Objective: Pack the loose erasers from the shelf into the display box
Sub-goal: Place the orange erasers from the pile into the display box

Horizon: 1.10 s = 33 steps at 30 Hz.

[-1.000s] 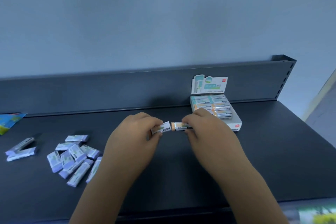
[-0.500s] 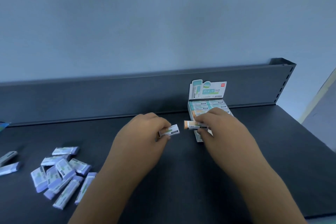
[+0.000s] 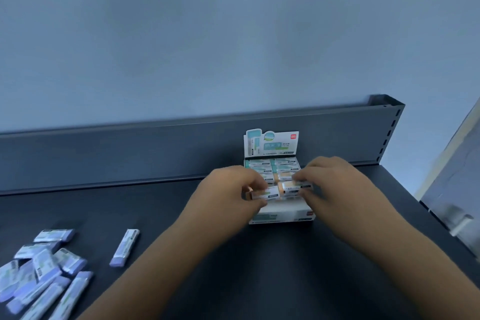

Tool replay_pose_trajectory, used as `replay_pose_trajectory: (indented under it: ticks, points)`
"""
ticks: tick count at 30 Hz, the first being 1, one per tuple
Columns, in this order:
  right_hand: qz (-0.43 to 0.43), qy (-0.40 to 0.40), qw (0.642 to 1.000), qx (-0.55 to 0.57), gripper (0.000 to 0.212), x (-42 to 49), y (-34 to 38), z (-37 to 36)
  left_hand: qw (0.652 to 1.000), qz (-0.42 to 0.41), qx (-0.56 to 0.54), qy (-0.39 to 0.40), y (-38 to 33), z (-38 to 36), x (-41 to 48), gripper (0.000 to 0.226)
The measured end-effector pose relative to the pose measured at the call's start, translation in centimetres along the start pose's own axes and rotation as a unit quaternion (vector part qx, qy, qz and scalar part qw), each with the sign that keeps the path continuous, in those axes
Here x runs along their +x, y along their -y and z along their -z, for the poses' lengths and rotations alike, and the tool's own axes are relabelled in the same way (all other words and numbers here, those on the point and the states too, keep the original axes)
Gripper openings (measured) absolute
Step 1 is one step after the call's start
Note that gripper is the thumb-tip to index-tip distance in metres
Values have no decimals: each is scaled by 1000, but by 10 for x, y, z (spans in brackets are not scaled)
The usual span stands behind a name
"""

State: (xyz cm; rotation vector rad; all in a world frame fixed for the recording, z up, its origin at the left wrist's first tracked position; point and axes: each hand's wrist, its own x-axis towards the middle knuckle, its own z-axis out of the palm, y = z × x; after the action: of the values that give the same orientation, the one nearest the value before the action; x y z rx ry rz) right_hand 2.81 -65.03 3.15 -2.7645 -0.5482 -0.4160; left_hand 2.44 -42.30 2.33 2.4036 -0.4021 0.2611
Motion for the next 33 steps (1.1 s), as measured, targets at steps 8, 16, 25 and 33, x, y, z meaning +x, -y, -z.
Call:
replay_pose_trajectory:
  ticks: [8,16,25,33]
  points:
    - [62,-9,997,34,24,6,-37,-23,996,-29,30,-74,22,-22,19,21]
    - [99,-4,993,70,26,16,-46,-24,985,-110,106,-76,27,-31,22,15]
    - [114,-28,992,46,21,28,-47,-28,985,-100,123,-65,22,-31,26,14]
    - [114,-43,991,49,8,25,-44,-27,984,-81,143,-68,22,-31,25,15]
